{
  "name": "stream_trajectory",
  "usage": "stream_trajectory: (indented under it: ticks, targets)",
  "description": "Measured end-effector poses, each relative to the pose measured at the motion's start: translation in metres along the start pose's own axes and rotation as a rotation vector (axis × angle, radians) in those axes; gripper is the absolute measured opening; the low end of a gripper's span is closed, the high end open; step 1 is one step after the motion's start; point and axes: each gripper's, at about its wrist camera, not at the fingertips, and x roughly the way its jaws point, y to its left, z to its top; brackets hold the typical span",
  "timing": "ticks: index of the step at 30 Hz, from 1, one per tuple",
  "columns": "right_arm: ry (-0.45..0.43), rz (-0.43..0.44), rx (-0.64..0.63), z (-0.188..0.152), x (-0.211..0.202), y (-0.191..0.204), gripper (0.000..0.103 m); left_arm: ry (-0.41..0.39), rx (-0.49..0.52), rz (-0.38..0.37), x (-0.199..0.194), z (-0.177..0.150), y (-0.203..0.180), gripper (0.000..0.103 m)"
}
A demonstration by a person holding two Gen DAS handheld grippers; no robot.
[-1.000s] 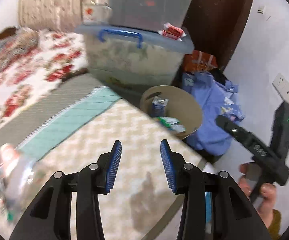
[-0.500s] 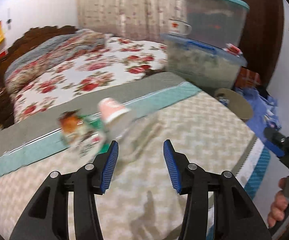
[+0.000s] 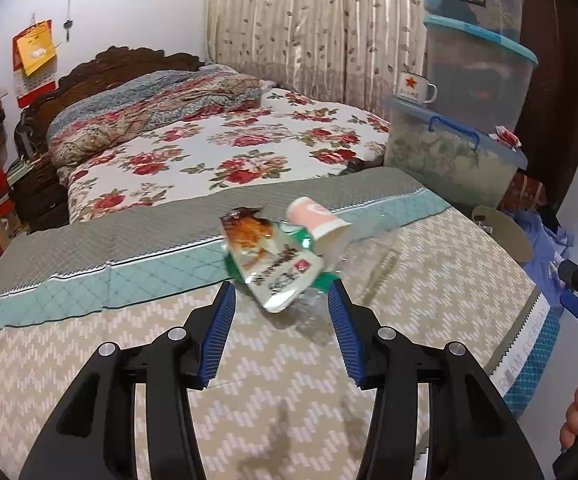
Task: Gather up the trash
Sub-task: 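Move both open tools back over the bed toward the snack bag and green can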
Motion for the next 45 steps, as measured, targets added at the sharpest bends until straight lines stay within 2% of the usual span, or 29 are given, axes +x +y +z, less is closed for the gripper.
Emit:
stream_trajectory:
  ticks: [14, 21, 27, 31, 35, 37, 42, 44, 45]
  targets:
    - [0.085, 0.004, -0.073, -0.018, 0.038, 0.041, 0.093, 0.012, -0.062, 0.072, 0.009, -0.013, 0.052, 0.048]
    - [0.14, 0.012, -0.123, -0.025, 0.061, 0.06, 0.093, 0.066, -0.148, 0.073, 0.028, -0.021, 0.089, 0.049]
    - [0.236, 0.143, -0.264, -0.026, 0.109, 0.115, 0.088, 0.099, -0.2, 0.041, 0.04, -0.023, 0.109, 0.049]
    - [0.304, 0.18, -0.454, -0.014, 0.17, 0.171, 0.081, 0.12, -0.21, 0.03, 0.047, -0.024, 0.111, 0.049]
    - [0.373, 0.221, -0.492, 0.001, 0.234, 0.204, 0.076, 0.143, -0.23, -0.005, 0.052, -0.025, 0.115, 0.049]
    - [0.382, 0.228, -0.533, -0.002, 0.257, 0.217, 0.076, 0.153, -0.251, -0.03, 0.053, -0.026, 0.12, 0.055]
    - [0.471, 0.234, -0.605, -0.031, 0.278, 0.229, 0.073, 0.151, -0.3, -0.014, 0.051, -0.027, 0.138, 0.056]
    - [0.5, 0.304, -0.623, -0.048, 0.26, 0.231, 0.073, 0.152, -0.318, -0.007, 0.051, -0.028, 0.145, 0.056]
    - [0.529, 0.371, -0.65, -0.059, 0.245, 0.235, 0.073, 0.153, -0.331, -0.006, 0.051, -0.029, 0.15, 0.056]
